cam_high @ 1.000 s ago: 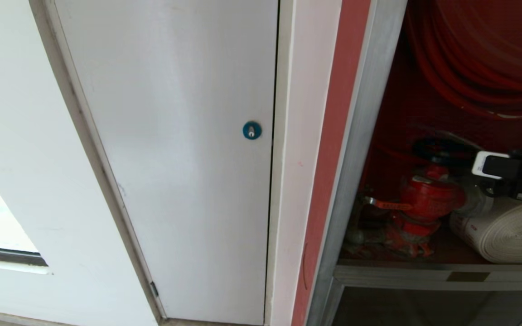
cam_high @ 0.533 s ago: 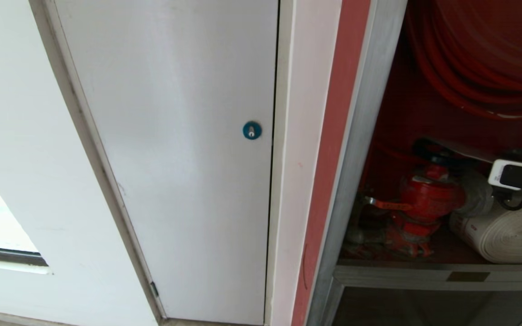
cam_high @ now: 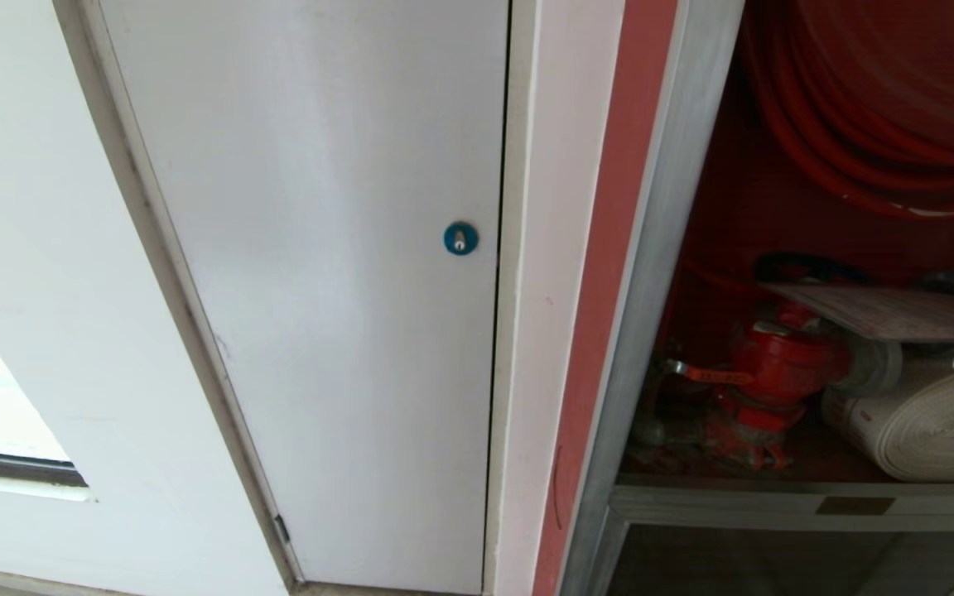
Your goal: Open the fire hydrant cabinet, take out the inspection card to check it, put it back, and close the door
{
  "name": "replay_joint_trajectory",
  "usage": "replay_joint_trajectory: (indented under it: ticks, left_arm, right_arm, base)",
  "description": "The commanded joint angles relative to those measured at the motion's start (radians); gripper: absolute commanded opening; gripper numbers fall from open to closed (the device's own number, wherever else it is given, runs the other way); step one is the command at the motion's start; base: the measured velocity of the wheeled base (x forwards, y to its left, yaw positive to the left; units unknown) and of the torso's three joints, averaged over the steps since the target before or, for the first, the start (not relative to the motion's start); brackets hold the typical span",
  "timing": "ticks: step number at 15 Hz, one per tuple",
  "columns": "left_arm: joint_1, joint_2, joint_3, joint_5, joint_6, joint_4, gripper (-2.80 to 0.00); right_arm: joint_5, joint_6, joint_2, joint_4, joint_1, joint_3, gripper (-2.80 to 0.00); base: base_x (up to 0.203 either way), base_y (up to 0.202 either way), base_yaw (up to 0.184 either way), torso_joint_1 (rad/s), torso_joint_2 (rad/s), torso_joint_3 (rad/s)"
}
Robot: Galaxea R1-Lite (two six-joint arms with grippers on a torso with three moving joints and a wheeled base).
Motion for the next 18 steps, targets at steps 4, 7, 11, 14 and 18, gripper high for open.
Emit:
replay_joint_trajectory:
  ticks: [4,7,11,14,18]
  left_arm:
    - [0.0,0.001,0.006,0.0,-0.001,-0.001,-2.8]
    - [0.0,0.001,0.006,0.0,0.0,-0.001,-2.8]
    - [0.0,0.001,0.006,0.0,0.001,-0.001,-2.8]
    - [0.0,0.001,0.006,0.0,0.001,-0.001,-2.8]
    - [0.0,0.001,0.007,0.0,0.0,-0.001,-2.8]
  right_arm:
    - [0.058,-0.015,-0.28,0.189,0.001,0.013,-2.8]
    - [0.093,0.003,-0.402,0.344,0.001,-0.007,-2.8]
    - [0.282,0.181,-0.456,0.557,0.005,-0.121,-2.8]
    - [0.346,0.323,-0.427,0.807,0.007,-0.28,-2.8]
    - [0.597,0.487,-0.306,1.112,0.007,-0.452,-2.8]
  base:
    - [0.0,0.0,0.0,0.0,0.0,0.0]
    - [0.0,0.0,0.0,0.0,0.0,0.0]
    - [0.0,0.0,0.0,0.0,0.0,0.0]
    - [0.0,0.0,0.0,0.0,0.0,0.0]
    - [0.0,0.0,0.0,0.0,0.0,0.0]
